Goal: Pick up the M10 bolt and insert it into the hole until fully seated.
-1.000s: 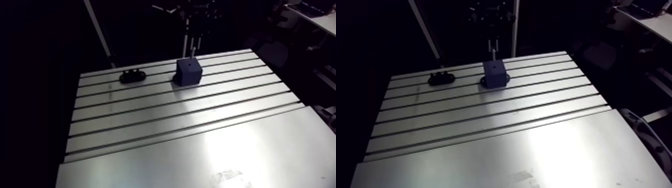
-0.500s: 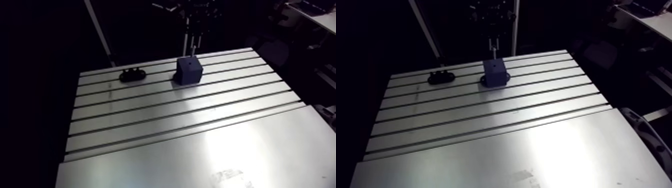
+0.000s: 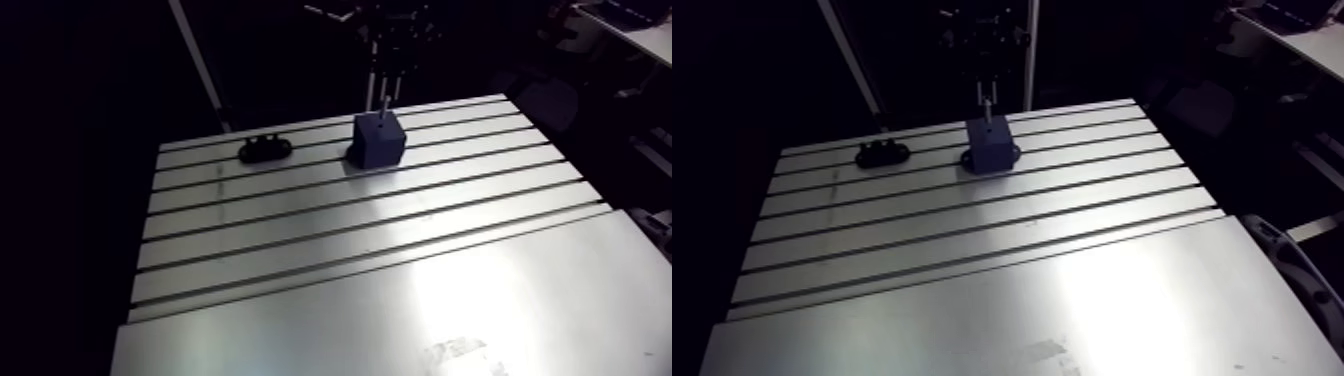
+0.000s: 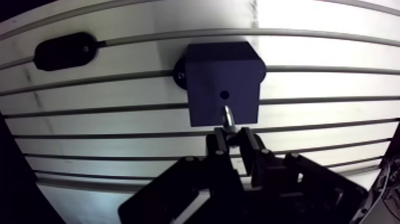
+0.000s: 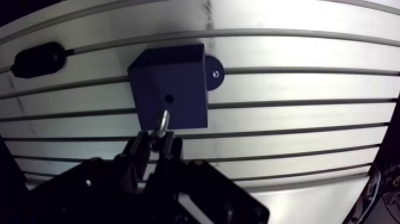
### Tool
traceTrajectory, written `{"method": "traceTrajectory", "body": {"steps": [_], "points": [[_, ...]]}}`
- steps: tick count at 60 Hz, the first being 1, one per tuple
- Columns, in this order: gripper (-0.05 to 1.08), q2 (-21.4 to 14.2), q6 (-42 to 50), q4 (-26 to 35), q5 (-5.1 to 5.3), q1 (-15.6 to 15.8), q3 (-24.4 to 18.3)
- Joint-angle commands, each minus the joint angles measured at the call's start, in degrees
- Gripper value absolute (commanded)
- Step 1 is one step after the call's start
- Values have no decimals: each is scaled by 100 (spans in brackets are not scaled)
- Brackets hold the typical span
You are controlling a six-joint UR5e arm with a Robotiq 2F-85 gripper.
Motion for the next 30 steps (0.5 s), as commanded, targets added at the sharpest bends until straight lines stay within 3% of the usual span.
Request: {"method": "traceTrajectory", "body": {"steps": [1,30], "points": [[108,6,1,-10,15,0,17],[108,75,1,-89,33,-17,17]]}}
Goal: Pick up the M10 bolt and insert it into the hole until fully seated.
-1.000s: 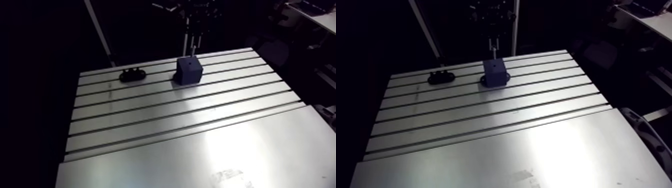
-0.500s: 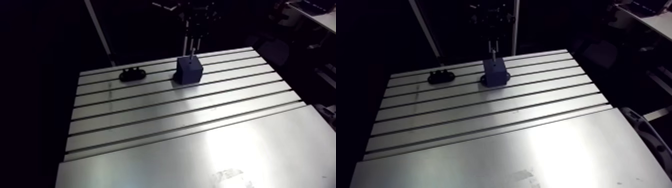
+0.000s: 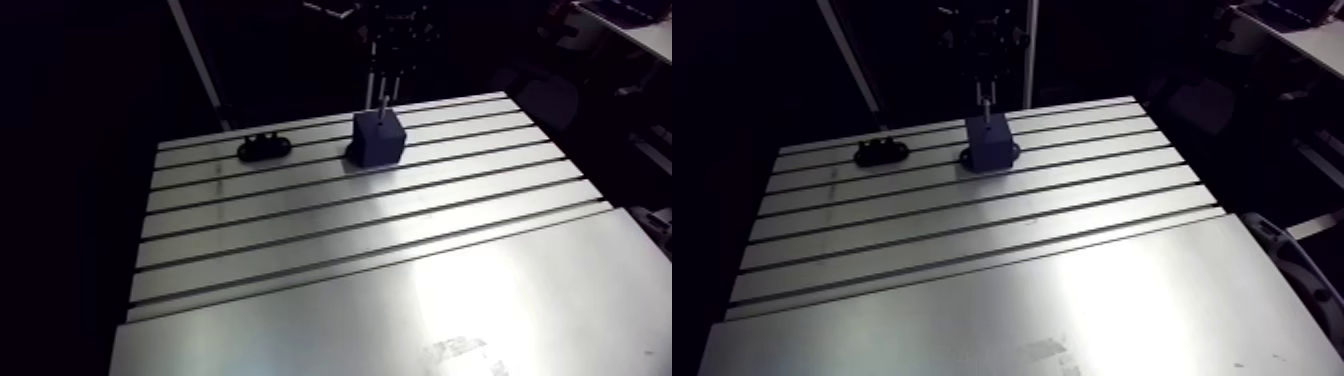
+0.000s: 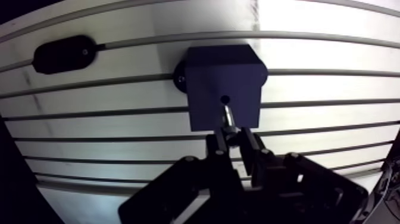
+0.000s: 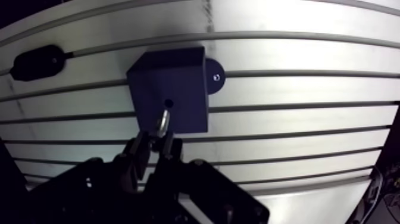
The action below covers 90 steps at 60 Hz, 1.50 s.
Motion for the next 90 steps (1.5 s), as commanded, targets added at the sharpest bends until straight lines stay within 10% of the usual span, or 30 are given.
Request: {"method": "traceTrajectory", "body": {"steps": [1,90], "points": [[108,33,0,-10,1,-6,-6],[108,123,88,-19,-16,-14,12]]}}
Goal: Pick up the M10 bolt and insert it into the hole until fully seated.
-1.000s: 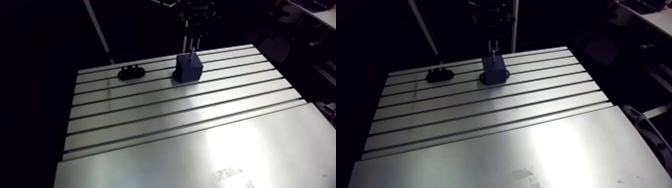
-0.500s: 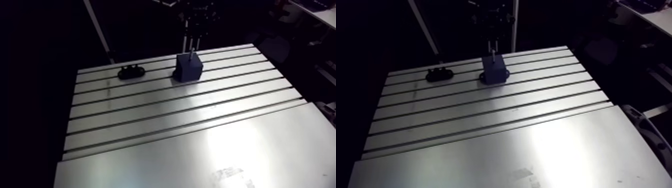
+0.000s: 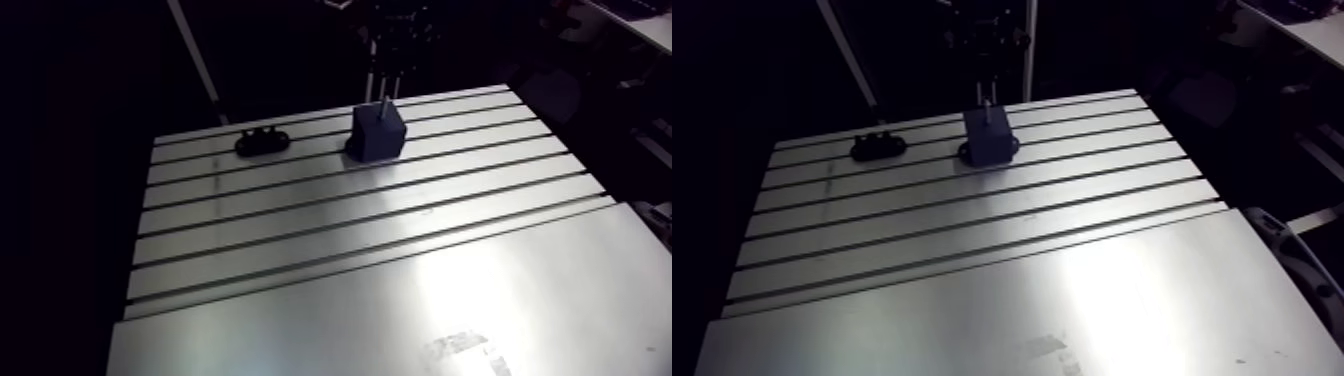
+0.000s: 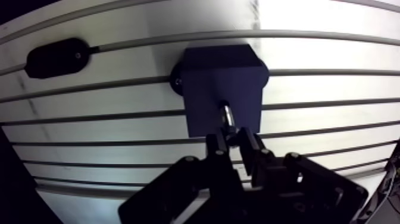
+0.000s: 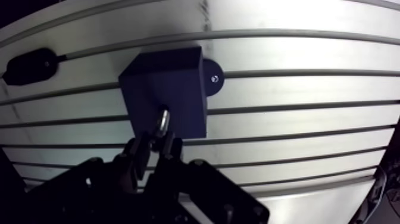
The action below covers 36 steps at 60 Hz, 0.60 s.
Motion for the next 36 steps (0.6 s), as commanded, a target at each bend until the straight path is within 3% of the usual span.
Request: {"method": "traceTrajectory", "body": {"steps": [1,36], "points": [[108,4,8,-1,-1,0,1],[108,4,-1,-106,7,9,0]]}}
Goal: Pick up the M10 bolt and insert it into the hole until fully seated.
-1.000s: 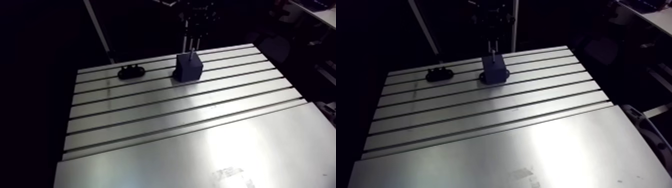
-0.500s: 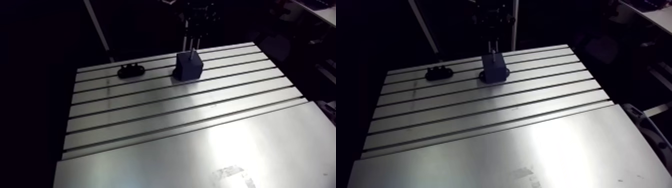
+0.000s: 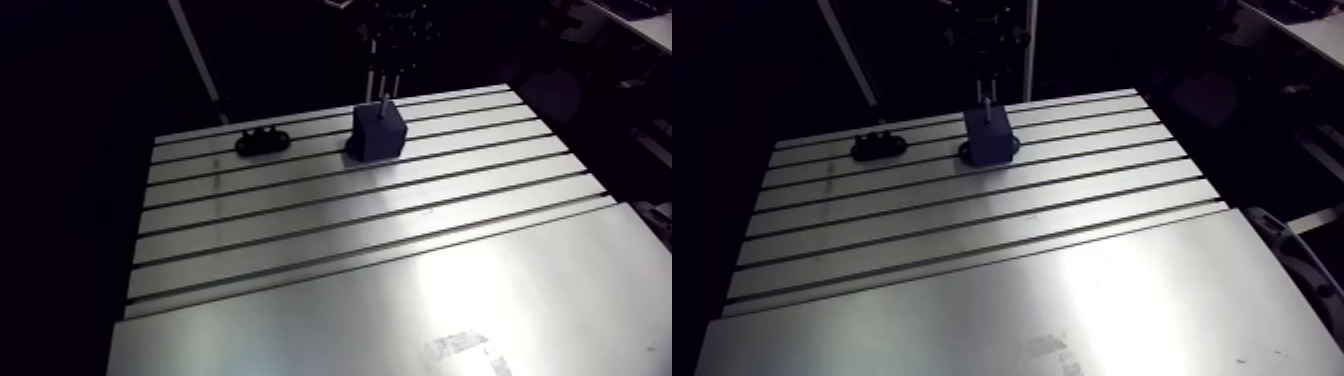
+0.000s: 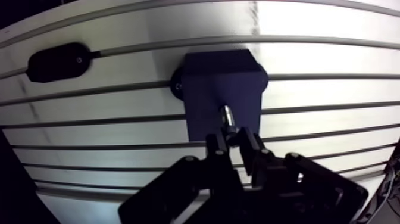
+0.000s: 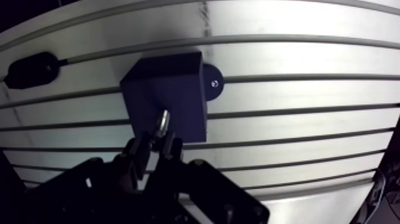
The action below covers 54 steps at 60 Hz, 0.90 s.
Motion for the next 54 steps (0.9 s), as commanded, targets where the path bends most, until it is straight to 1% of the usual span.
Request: {"method": "traceTrajectory", "body": {"steps": [1,54], "points": [[108,0,-1,-12,-5,1,5],[107,8,17,-44,-6,10,172]]}}
